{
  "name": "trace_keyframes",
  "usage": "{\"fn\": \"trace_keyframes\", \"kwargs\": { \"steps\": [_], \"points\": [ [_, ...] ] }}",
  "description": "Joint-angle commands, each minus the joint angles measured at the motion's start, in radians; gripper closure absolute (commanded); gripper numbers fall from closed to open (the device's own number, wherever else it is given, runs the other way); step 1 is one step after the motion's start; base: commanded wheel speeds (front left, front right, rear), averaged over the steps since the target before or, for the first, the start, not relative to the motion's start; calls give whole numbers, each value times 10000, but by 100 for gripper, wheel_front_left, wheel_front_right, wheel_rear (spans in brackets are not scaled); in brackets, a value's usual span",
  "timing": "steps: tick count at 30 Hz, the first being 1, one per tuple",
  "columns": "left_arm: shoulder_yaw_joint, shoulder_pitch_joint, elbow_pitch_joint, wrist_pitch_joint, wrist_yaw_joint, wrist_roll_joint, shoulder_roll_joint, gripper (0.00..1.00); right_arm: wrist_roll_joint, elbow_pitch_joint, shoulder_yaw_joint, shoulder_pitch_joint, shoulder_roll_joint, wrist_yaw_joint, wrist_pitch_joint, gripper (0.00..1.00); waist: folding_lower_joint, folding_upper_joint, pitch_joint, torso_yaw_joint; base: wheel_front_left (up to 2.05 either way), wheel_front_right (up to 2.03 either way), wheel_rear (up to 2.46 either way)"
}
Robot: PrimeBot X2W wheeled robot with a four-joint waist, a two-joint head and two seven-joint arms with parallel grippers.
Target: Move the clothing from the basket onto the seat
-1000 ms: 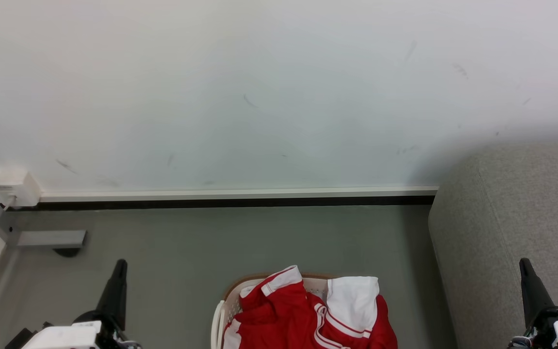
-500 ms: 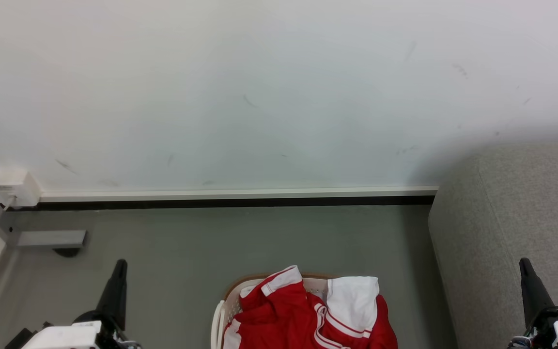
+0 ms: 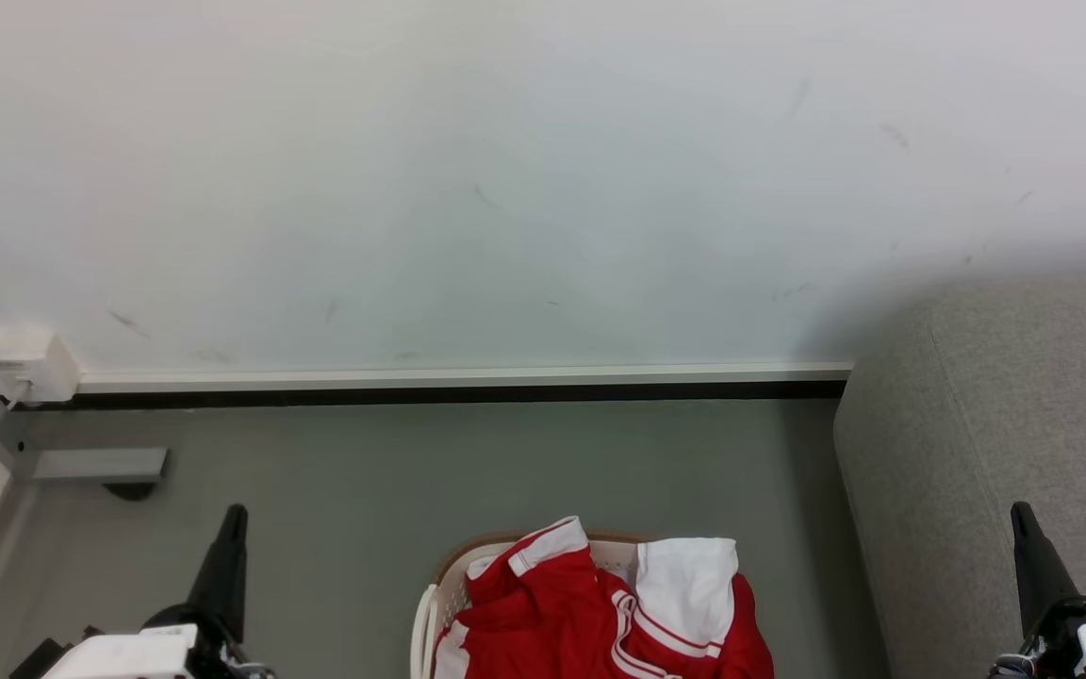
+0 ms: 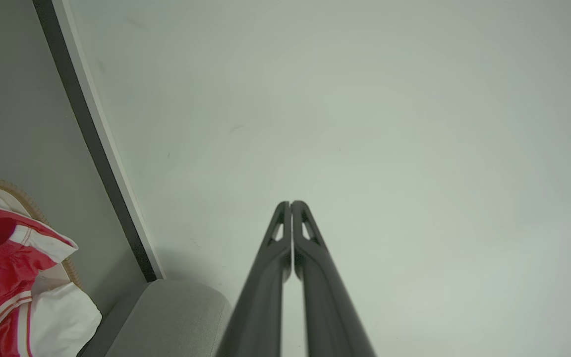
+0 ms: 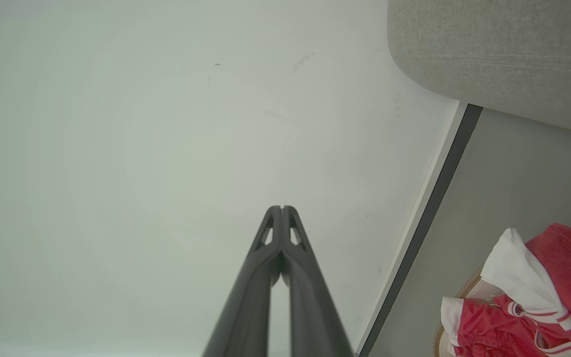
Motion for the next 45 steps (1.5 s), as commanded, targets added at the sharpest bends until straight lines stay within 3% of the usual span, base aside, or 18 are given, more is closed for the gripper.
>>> {"fn": "trace_keyframes", "kwargs": {
  "steps": [1,2,3,20,33,45],
  "points": [
    [12,-77,-35,36,-41,-141,74,100,-59,-43,-27,-134,-10,-19,14,100,-1,-1,0,0,0,0,0],
    [12,-77,-35,36,-41,-141,74,100,-59,-43,-27,-134,-10,-19,14,100,-1,-1,0,0,0,0,0],
    [-1,-1,-2,-3,0,-1,0,0,0,-4,3,-1,0,0,-1,0,0,-1,0,0,0,0,0],
    [-263,80,-216,-690,9,344,-47,0,-307,-439,632,171,14,-2,-680,0,-1,-1,30,-12,0,0,0],
    [-476,45,-815,-1250,-1,2229,-24,0,-1477,-822,1029,163,-77,-4,-1250,0,-1,-1,65,-39,0,0,0],
    [-674,97,-1189,-1704,-10,4915,-5,0,-3278,-1135,1284,176,-105,-5,-1705,0,-1,-1,95,-59,0,0,0]
  ]
}}
